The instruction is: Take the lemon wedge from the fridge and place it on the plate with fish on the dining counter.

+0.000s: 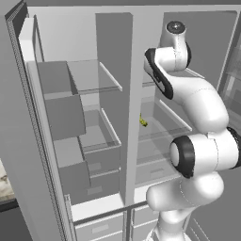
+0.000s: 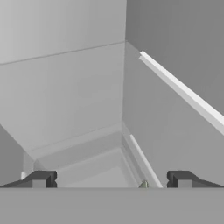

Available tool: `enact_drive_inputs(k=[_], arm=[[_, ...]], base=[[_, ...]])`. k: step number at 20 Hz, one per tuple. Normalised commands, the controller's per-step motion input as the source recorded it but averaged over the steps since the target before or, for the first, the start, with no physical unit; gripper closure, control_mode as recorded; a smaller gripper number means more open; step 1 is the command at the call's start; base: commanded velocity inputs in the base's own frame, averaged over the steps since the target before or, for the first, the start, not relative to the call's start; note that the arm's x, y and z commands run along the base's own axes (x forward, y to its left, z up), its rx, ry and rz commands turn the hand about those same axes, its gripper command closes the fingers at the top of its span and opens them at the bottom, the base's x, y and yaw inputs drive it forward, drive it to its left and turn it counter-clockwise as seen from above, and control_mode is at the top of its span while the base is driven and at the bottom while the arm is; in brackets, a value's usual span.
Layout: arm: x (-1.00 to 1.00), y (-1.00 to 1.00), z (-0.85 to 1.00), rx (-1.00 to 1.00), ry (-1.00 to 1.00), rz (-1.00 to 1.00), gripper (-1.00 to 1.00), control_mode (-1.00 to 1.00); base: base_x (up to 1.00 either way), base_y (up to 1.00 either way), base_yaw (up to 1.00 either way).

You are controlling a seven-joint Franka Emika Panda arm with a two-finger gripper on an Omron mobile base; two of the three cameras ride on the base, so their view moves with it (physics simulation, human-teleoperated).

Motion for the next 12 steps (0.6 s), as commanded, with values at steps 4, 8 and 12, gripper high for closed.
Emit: enact_drive_inputs(k=[4, 8, 12], arm=[[0.00, 0.00, -0.02, 0.00, 0.04, -0.01, -1.00, -1.00], [0.00, 0.00, -0.08, 0.00, 0.05, -0.03, -1.00, -1.00], [-0.08, 0.00, -0.12, 0.01, 0.06, -0.03, -1.00, -1.00]], base=[[0.00, 0.00, 0.00], [0.00, 0.00, 0.00], [0.00, 0.00, 0.00]])
